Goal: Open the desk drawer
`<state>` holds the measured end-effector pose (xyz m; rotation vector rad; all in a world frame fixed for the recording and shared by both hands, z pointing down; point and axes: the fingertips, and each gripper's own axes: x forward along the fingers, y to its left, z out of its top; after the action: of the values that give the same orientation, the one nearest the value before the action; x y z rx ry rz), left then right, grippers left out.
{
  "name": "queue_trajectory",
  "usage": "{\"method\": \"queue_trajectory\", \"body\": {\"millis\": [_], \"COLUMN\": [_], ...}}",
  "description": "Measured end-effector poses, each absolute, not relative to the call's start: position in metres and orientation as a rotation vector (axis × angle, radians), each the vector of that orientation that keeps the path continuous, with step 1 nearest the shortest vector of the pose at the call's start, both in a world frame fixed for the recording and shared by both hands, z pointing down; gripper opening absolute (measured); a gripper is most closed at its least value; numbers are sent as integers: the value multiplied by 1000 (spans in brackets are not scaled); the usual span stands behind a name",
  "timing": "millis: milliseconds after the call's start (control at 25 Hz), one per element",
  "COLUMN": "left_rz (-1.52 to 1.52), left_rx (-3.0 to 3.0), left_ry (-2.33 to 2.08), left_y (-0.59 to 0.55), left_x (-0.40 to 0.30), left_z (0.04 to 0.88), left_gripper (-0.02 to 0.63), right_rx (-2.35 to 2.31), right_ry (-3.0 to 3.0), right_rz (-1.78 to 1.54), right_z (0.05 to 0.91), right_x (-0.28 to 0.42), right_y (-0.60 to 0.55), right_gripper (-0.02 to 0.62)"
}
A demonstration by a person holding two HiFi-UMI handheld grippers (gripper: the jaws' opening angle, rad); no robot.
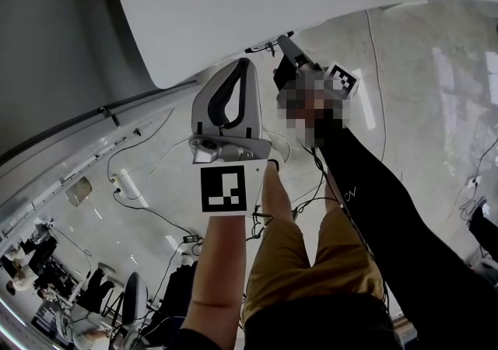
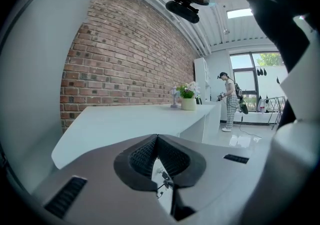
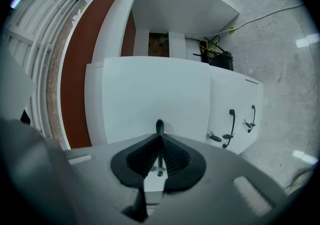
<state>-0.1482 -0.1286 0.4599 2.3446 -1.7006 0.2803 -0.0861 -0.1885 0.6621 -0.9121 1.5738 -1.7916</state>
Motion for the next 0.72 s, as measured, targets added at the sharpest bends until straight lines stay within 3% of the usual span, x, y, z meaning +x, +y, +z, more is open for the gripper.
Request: {"method": "queue_trajectory", "body": {"millis": [720], "left_rz": [288], "left_rx": [2348], "left_ry": [-1712], "left_y": [-116], "left_x": [-146], "left_z": [453], "left_gripper": [9], "right_rx": [-940], "right_ry": [1561], "right_rz": [-1816], "right_z": [664], "right_x": [-70], "right_y": [-153], "right_gripper": [20]}}
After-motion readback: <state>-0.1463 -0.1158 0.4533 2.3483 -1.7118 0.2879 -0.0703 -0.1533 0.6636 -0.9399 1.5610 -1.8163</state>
